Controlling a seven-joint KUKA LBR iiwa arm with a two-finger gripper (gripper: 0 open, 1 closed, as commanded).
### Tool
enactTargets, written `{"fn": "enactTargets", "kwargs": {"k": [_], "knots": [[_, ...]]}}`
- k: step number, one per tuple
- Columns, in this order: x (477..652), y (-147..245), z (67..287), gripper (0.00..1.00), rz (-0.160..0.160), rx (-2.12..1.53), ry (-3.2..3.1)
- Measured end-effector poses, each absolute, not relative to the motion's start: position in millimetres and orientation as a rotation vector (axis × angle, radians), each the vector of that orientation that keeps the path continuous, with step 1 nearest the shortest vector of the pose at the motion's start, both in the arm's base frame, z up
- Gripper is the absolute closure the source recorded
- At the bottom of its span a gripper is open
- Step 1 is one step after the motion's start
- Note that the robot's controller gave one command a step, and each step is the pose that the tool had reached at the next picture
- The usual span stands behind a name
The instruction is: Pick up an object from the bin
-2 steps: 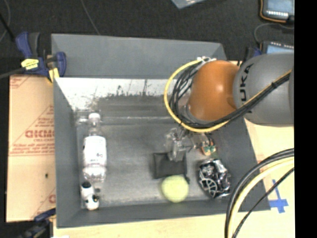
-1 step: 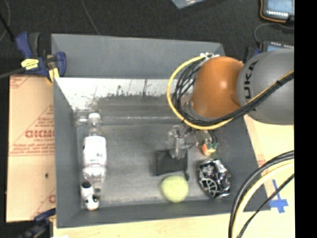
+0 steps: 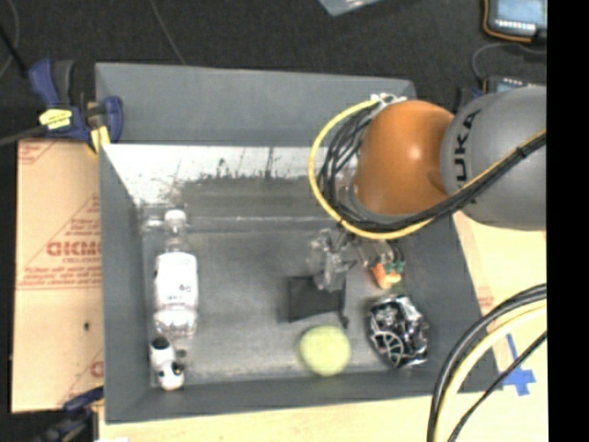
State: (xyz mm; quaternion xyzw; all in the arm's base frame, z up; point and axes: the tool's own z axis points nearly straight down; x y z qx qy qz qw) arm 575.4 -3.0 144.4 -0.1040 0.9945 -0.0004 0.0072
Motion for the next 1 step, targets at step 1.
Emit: {"fn": "enactTargets", "kwargs": {"k": [1], "knots": [[578.2,-0.6,119.0,1.00,0.000,-0.460,3.102]]}}
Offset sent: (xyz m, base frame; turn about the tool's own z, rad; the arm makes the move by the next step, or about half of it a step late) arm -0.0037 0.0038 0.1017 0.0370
